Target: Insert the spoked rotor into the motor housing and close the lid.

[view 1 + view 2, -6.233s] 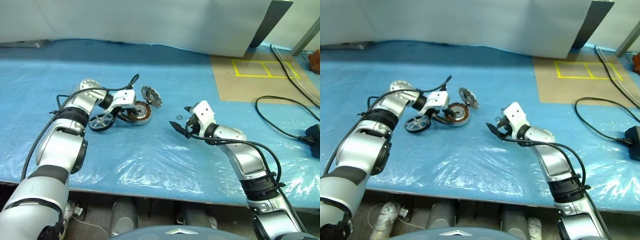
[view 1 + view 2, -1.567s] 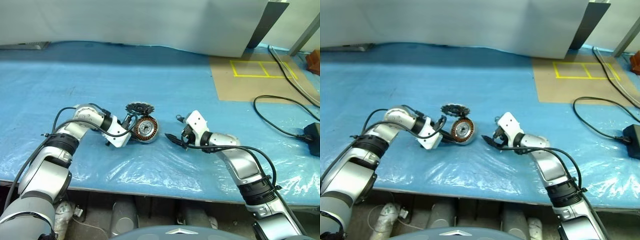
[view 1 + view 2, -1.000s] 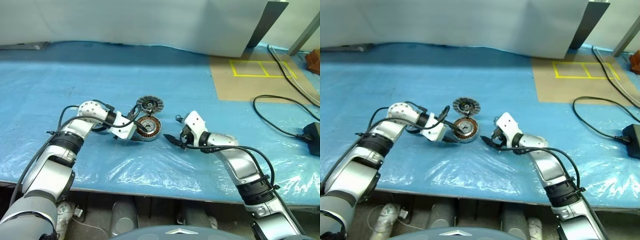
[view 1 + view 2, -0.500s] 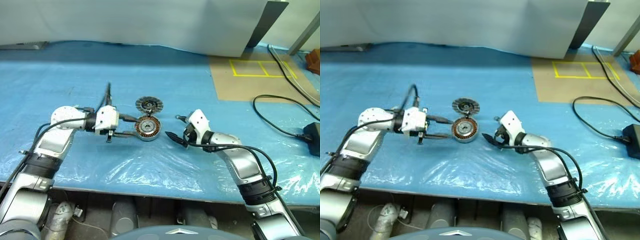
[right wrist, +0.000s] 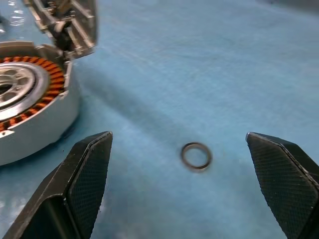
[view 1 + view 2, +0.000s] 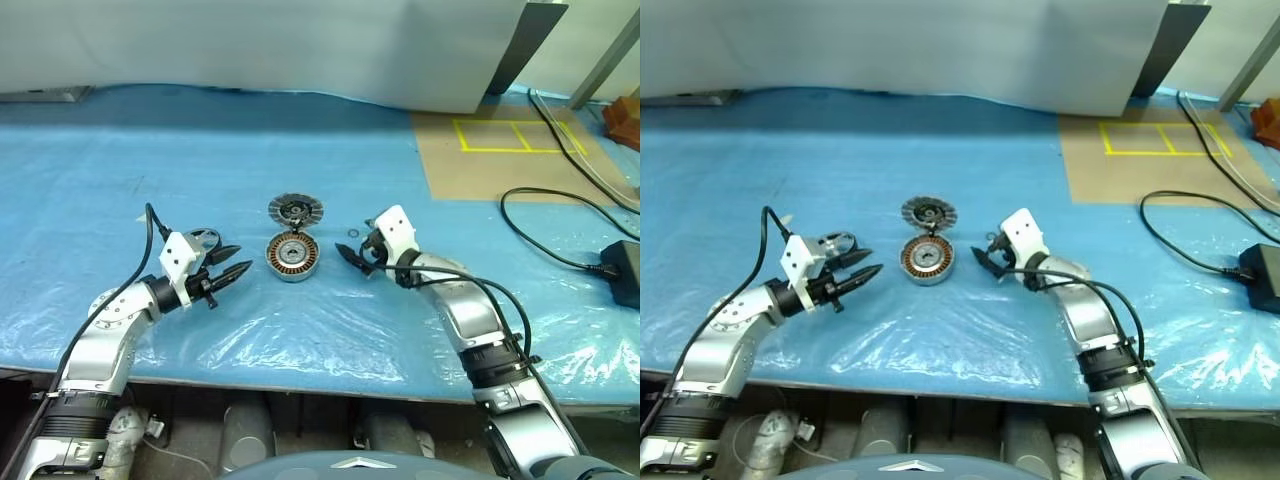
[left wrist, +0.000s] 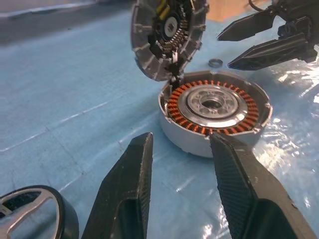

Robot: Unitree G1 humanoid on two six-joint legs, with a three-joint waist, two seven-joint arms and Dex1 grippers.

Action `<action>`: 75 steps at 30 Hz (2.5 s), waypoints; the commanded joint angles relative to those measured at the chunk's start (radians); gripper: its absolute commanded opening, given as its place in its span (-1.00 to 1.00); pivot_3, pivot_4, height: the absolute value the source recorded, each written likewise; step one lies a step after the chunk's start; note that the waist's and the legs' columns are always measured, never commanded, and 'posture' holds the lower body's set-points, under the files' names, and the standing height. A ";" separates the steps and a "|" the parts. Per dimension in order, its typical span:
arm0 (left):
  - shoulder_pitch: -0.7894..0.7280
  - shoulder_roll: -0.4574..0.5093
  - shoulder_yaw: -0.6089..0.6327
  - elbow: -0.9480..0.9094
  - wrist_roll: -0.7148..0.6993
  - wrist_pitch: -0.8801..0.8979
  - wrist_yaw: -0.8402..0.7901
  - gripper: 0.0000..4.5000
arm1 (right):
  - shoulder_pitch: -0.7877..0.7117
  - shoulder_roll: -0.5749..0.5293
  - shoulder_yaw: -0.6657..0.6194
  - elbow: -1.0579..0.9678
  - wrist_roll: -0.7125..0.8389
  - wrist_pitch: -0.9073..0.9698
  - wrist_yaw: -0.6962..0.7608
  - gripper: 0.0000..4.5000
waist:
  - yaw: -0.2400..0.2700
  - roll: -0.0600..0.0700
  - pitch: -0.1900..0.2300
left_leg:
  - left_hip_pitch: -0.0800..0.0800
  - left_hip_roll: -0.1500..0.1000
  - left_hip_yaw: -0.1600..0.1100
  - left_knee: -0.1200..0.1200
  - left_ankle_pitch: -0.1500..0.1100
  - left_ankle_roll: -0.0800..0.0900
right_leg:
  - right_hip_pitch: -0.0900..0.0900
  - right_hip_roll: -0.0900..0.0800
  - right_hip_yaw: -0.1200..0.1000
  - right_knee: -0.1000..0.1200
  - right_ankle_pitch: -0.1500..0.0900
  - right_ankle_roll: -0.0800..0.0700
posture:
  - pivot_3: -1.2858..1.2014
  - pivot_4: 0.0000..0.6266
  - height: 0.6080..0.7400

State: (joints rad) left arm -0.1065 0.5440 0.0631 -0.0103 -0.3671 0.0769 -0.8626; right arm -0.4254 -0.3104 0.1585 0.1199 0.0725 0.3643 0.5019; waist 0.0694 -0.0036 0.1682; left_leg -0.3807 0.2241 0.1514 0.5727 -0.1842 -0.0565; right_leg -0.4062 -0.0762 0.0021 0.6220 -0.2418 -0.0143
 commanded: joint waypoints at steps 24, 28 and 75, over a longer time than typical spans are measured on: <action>-0.054 -0.013 -0.020 -0.044 0.071 -0.043 0.029 -0.14 | -0.050 0.023 0.034 0.226 -0.098 -0.122 0.005 -0.61 | -0.001 0.000 0.000 | 0.003 0.000 0.000 0.002 0.000 0.000 | 0.003 0.000 0.001 0.001 0.000 0.000 | 0.03 -0.52 1.00; -0.055 -0.004 -0.011 -0.026 0.075 -0.054 0.022 -0.14 | -0.045 0.018 0.029 0.221 -0.089 -0.119 0.015 -0.76 | -0.001 0.000 0.000 | 0.003 0.000 0.000 0.002 0.000 0.000 | 0.003 0.000 0.001 0.001 0.000 0.000 | 0.03 -0.52 1.00; 0.102 0.007 -0.060 -0.322 0.119 0.005 0.107 -0.14 | -0.283 0.109 0.180 0.246 0.013 -0.062 0.443 -0.76 | -0.003 0.000 0.000 | -0.001 0.001 0.001 0.000 0.000 0.000 | -0.001 0.000 -0.001 0.001 0.000 -0.001 | 0.03 -0.52 1.00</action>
State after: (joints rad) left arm 0.0018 0.5403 -0.0010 -0.2760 -0.2544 0.0781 -0.7639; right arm -0.6883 -0.2051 0.3374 0.3770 0.0906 0.3109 0.9378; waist 0.0666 -0.0038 0.1680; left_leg -0.3813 0.2251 0.1523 0.5723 -0.1843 -0.0562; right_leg -0.4071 -0.0758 0.0015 0.6228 -0.2423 -0.0153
